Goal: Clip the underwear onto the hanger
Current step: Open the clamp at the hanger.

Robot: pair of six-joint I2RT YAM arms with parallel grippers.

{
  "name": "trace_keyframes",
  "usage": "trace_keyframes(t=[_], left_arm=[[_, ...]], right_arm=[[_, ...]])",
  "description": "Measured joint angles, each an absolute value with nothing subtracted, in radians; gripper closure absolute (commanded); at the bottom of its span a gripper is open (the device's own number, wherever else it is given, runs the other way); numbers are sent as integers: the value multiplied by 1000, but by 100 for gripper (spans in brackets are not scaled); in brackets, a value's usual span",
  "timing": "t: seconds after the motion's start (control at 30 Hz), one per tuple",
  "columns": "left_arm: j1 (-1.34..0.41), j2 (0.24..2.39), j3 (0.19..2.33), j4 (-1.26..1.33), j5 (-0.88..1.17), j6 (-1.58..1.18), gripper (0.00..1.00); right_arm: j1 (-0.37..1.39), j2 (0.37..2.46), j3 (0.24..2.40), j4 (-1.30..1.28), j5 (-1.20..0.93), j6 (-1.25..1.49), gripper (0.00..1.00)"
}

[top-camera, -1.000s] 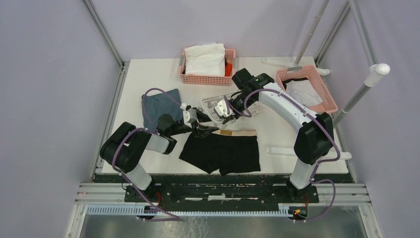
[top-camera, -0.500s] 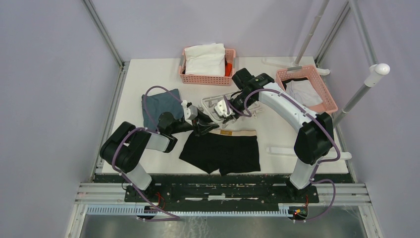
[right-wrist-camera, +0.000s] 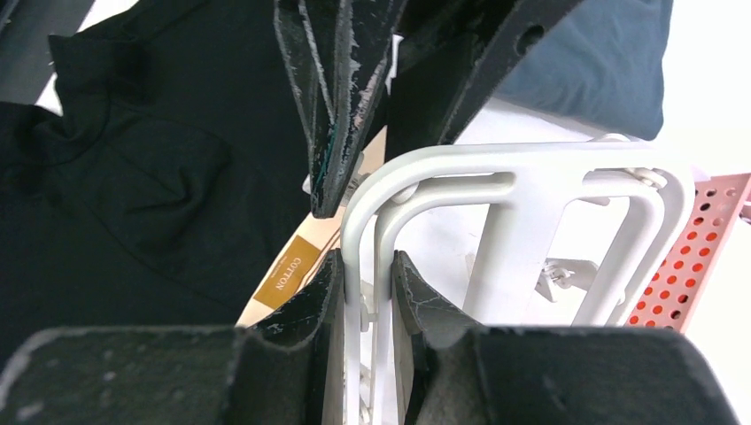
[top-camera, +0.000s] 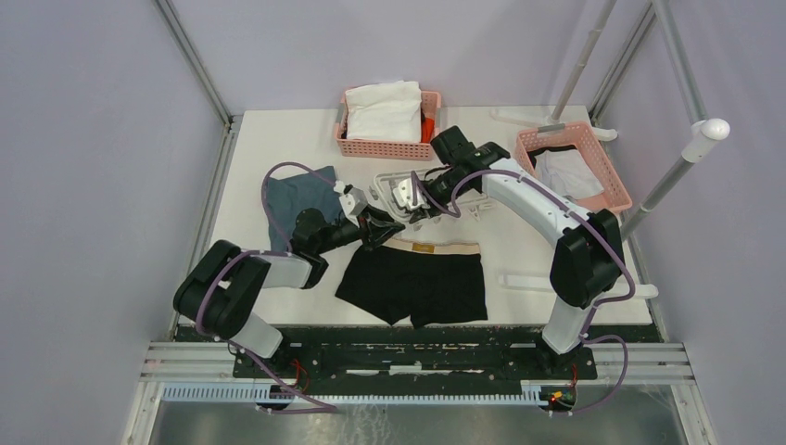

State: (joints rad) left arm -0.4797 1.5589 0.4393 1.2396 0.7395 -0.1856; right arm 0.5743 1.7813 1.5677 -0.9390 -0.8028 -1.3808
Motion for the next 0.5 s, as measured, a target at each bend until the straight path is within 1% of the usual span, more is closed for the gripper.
trace_keyframes(t=[0.03, 0.13, 0.2, 0.37, 0.43, 0.5], left_arm=[[-480, 1544, 436, 1220, 726, -186, 94], [-480, 1499, 424, 1171, 665, -186, 80], [-480, 1478, 421, 1140, 625, -186, 74], [-485, 1458, 421, 1091, 574, -186, 68], [-487, 1458, 421, 1087, 575, -186, 62], [-487, 1458, 421, 1088, 583, -185, 60]], right_arm=[[575, 1781, 1565, -923, -798, -1362, 100], [575, 1781, 1556, -867, -783, -1303, 100], [576, 1781, 1542, -827, -777, -1266, 100], [576, 1781, 1523, -778, -765, -1216, 99], [579, 1780, 1523, -775, -765, -1209, 99], [580, 1778, 1523, -776, -765, -1209, 100]])
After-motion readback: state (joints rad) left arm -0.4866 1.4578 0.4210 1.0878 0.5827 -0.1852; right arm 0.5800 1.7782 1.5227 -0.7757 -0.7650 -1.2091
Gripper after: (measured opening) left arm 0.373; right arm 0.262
